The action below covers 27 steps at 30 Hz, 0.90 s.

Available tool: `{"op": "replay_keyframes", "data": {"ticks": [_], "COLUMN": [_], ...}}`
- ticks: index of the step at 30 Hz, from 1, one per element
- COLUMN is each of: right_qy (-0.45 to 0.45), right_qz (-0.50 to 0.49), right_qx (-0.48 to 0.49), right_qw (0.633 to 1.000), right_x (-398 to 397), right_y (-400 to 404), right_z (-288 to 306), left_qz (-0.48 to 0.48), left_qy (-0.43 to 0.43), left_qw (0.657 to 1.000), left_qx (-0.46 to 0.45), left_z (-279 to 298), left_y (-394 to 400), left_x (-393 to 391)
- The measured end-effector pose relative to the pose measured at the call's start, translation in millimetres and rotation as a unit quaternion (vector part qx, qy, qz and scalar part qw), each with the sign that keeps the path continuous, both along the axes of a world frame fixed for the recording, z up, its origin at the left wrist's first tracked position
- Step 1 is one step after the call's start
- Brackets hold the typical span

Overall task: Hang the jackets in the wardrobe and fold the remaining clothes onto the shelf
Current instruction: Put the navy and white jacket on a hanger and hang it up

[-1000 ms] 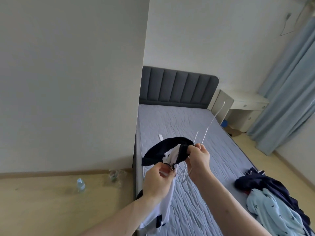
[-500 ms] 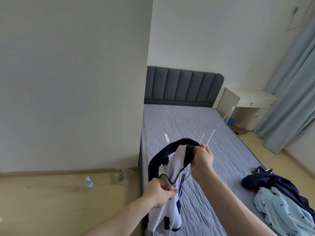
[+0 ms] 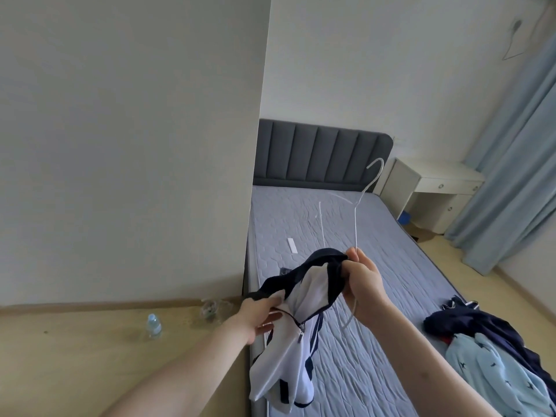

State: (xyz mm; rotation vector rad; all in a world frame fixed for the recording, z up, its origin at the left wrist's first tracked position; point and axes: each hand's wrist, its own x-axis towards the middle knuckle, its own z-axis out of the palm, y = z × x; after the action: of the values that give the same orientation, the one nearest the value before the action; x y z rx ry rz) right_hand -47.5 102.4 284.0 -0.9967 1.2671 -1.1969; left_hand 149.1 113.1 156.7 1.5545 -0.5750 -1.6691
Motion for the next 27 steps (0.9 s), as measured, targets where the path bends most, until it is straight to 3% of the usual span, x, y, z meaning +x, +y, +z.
{"op": "replay_keyframes", "data": {"ticks": [3,6,10,15,17,21,27], "right_qy": [0.063,0.165,0.241,0.225,0.258,0.331,0.406], "right_qz": [0.003,0.001,0.037,0.049,0.058,0.064,0.123], "right_qx": [-0.016,-0.02,0.005,0.017,0.016,-0.037,-0.122], "right_qw": [0.998,0.986,0.97,0.973,0.964,0.941,0.897], "right_x": [-19,-43,-51,-50,-52,-62,-68], "right_y": [-3,-4,-4,-9,-8,-8,-5], "right_z": [0,-8,-15,-15,-13,-9,15], "left_qz": [0.082,0.126,0.048,-0.014,-0.016,-0.062,-0.094], "left_qy": [-0.048,-0.025,-0.07,-0.129,-0.157,-0.401,-0.503], "left_qw": [0.994,0.986,0.981,0.971,0.964,0.876,0.821], "left_qx": [-0.053,-0.102,-0.177,-0.201,-0.215,-0.261,-0.253], "left_z": [3,26,68,108,118,120,104], "left_y": [-14,-27,-36,-45,-49,-55,-68], "left_x": [17,42,58,67,70,79,98]}}
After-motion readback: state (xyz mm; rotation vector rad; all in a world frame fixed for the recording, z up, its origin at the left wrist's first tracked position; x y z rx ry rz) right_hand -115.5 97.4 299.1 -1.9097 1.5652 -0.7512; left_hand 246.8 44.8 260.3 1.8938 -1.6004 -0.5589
